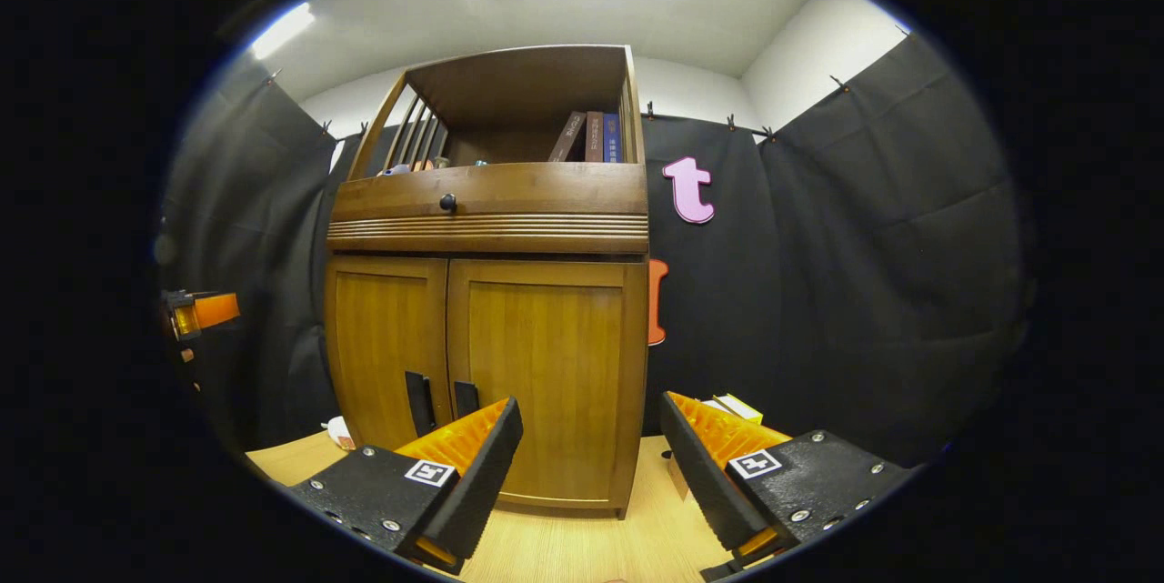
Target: Open the right door of the double-door shoe cabinet with the right hand, and open the left door with the left hand.
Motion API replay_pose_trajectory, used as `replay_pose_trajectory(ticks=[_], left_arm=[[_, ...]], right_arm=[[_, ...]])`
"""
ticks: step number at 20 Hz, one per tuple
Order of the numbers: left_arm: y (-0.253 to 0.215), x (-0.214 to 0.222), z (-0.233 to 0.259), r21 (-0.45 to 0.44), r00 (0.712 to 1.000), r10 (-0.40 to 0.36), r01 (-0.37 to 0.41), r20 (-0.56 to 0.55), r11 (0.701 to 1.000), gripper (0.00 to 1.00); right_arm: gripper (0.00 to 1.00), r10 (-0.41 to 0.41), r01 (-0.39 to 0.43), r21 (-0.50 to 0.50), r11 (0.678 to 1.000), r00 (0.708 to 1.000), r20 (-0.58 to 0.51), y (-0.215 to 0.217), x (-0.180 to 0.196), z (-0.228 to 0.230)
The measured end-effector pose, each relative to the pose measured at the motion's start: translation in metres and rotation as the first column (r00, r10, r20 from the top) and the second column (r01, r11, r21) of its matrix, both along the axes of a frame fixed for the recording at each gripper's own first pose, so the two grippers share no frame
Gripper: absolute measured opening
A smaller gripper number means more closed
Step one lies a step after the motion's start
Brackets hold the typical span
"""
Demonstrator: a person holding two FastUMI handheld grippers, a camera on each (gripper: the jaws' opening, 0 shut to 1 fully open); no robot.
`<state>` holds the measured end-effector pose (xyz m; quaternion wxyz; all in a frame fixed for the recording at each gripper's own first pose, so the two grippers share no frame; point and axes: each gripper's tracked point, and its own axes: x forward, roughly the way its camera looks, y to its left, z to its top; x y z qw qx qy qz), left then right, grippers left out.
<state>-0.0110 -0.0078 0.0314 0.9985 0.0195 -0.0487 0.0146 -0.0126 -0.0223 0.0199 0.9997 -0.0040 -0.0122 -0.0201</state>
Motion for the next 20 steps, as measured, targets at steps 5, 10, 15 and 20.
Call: replay_pose_trajectory(ticks=[5, 10, 15, 20], left_arm=[[-0.008, -0.003, 0.008, -0.028, 0.999, -0.038, 0.038, -0.004, 0.999, 0.94], [-0.005, -0.008, 0.005, -0.025, 0.999, -0.041, 0.04, -0.015, 0.999, 0.99], [0.001, -0.015, 0.007, -0.008, 0.999, -0.041, 0.041, -0.014, 0.999, 0.99], [0.009, -0.027, 0.005, -0.003, 0.999, -0.037, 0.037, -0.014, 0.999, 0.96]], right_arm=[[0.94, -0.015, 0.015, -0.008, 1.0, 1.0, 0.026, -0.005, 0.003, 0.01], [0.94, 0.0, 0.0, -0.001, 1.0, 1.0, -0.009, 0.007, 0.007, -0.007], [0.9, 0.008, -0.008, -0.003, 1.0, 0.999, -0.032, 0.035, 0.02, -0.03], [0.94, 0.05, -0.048, 0.023, 0.999, 0.997, -0.065, 0.075, 0.041, -0.056]])
